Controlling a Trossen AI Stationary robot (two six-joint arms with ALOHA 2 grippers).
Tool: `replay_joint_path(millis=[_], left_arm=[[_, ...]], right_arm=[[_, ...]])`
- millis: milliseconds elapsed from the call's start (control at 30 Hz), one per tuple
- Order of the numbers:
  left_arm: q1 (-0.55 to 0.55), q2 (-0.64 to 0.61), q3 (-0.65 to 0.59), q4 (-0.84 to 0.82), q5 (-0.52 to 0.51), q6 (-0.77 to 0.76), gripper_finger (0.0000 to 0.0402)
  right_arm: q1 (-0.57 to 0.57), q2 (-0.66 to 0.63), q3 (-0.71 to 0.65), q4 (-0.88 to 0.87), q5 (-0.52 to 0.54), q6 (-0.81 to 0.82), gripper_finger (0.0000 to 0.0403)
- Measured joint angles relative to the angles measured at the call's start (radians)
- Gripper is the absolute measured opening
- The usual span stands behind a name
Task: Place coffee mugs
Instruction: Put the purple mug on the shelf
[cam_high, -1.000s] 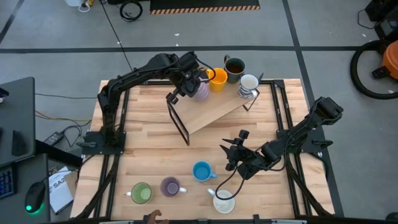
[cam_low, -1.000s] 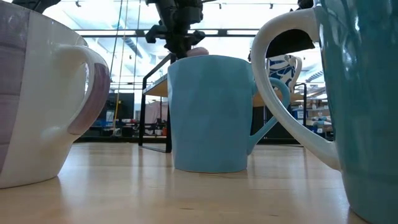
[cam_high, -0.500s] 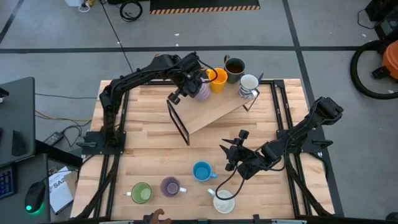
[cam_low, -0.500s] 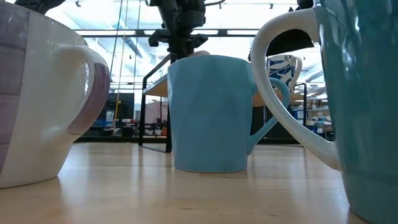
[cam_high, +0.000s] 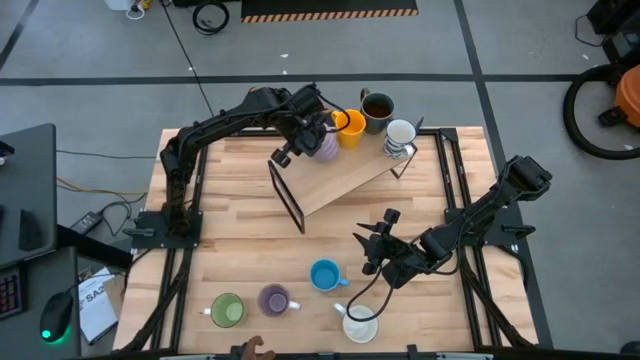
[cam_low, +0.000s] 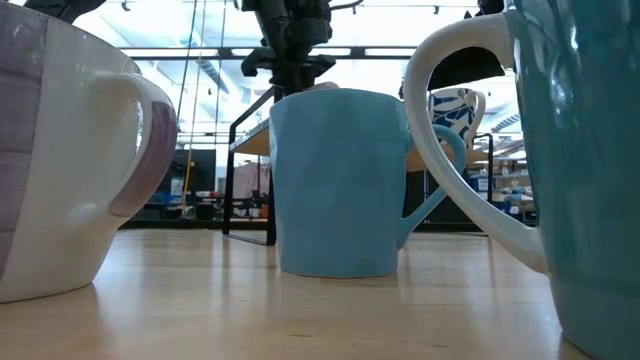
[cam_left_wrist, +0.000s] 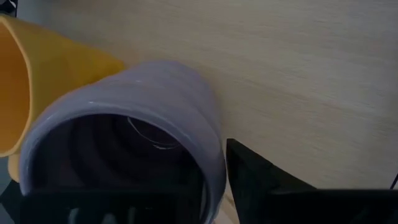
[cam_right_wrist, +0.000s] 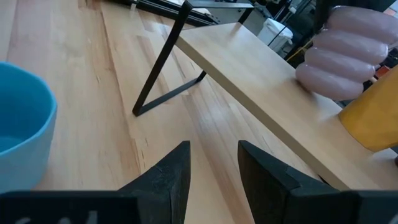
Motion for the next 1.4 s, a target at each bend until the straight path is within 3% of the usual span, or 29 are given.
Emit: replay_joint_path(millis=[567, 1400], left_arm=[[-0.007, 0.0, 0.0, 0.014, -0.034, -0.032, 0.0153], [-0.032, -0.014, 0.0, 0.066, -0.098, -0.025, 0.0156]], right_arm=[[0.0, 0.0, 0.0, 0.014, 0.0, 0.0, 0.0139], [0.0, 0.0, 0.0, 0.04, -0.008, -0.026, 0.0139]])
